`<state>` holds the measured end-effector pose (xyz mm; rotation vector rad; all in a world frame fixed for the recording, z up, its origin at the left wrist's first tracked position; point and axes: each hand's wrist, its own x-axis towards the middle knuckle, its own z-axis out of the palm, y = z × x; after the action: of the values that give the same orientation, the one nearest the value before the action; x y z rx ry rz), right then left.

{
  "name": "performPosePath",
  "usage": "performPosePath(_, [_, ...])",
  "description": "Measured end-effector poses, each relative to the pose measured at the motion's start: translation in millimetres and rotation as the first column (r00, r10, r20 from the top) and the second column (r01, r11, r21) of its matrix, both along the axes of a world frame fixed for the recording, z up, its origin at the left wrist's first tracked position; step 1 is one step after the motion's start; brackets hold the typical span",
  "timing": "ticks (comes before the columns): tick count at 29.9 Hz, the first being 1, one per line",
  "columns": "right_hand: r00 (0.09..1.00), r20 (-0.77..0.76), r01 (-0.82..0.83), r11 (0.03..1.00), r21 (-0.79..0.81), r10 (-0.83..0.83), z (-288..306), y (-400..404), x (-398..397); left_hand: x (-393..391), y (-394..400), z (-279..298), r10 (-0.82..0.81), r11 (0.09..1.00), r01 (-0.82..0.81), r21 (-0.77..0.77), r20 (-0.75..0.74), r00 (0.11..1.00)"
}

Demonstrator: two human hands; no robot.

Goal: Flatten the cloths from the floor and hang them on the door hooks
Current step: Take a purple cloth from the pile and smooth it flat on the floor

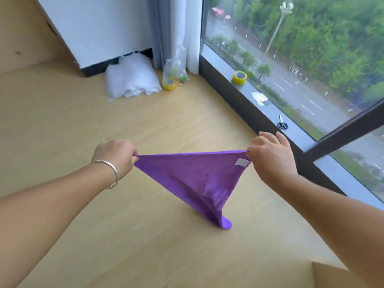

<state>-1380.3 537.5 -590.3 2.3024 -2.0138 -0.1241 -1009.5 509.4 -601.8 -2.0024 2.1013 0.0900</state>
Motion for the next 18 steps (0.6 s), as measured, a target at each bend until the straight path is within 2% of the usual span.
performPosePath(6, [0.974, 0.099, -0.193, 0.975, -0.111, 0.204, 66, -31, 119, 124, 48, 83, 0.141, 0.948, -0.171, -0.269, -0.127, 0.982])
performPosePath(11, [0.914, 0.187, -0.336, 0.929, -0.155, 0.361, 89, -13, 175, 172, 136, 121, 0.147, 0.853, -0.235, -0.466, -0.218, 0.965])
performPosePath(14, [0.865, 0.231, -0.428, 0.895, -0.124, 0.445, 79, 16, 181, 174, 197, 115, 0.157, 0.862, -0.231, -0.451, -0.196, 0.968])
performPosePath(18, [0.824, 0.281, -0.496, 0.866, -0.059, 0.492, 35, 73, 161, 148, 283, 74, 0.235, 0.881, -0.287, -0.377, -0.179, 0.955])
